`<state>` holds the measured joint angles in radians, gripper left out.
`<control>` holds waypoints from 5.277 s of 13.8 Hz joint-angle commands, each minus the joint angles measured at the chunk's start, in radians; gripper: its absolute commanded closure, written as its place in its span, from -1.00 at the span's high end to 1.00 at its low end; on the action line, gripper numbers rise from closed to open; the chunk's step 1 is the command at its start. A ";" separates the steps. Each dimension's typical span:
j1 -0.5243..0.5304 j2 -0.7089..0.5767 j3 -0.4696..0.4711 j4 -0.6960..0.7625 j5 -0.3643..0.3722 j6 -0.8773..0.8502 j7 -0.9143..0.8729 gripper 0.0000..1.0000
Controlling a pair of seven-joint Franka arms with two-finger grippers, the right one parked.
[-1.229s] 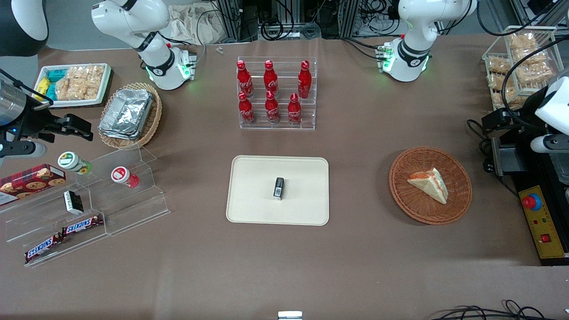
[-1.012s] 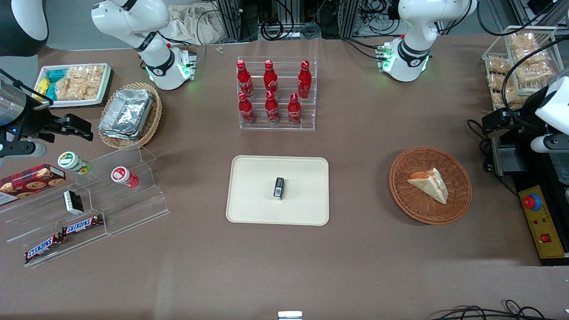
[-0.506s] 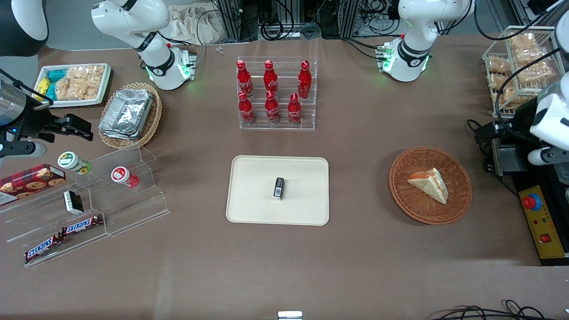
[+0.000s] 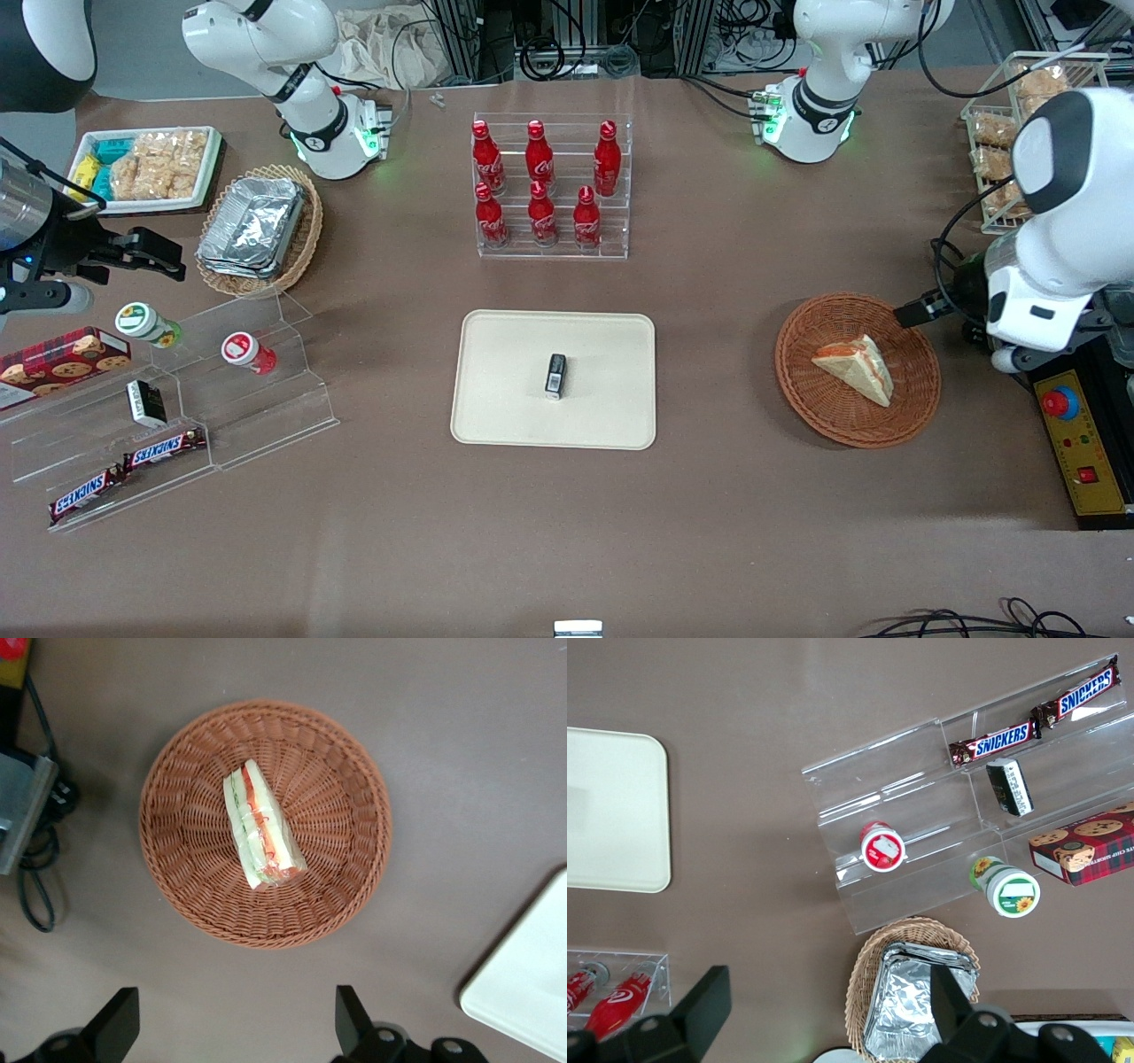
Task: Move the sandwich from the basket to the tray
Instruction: 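Move the left gripper over the wicker basket toward the wrapped sandwich, then lower the left gripper and close it on the wrapped sandwich, then lift the sandwich up out of the basket with the left gripper, then carry the sandwich to the cream tray and lower it beside the black box, then open the left gripper, release the sandwich, and raise the arm back over the basket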
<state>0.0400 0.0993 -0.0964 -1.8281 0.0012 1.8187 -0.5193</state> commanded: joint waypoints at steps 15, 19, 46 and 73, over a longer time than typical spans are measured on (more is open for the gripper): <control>0.011 0.175 0.009 -0.362 0.010 0.619 -0.381 1.00; 0.012 0.204 0.013 -0.359 0.014 0.651 -0.380 0.01; -0.333 0.571 -0.312 0.148 0.270 0.579 -0.118 -1.00; -0.037 -0.165 -0.050 0.255 -0.029 -0.417 0.410 1.00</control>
<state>0.0092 0.0039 -0.1725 -1.4967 -0.0055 1.4020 -0.1426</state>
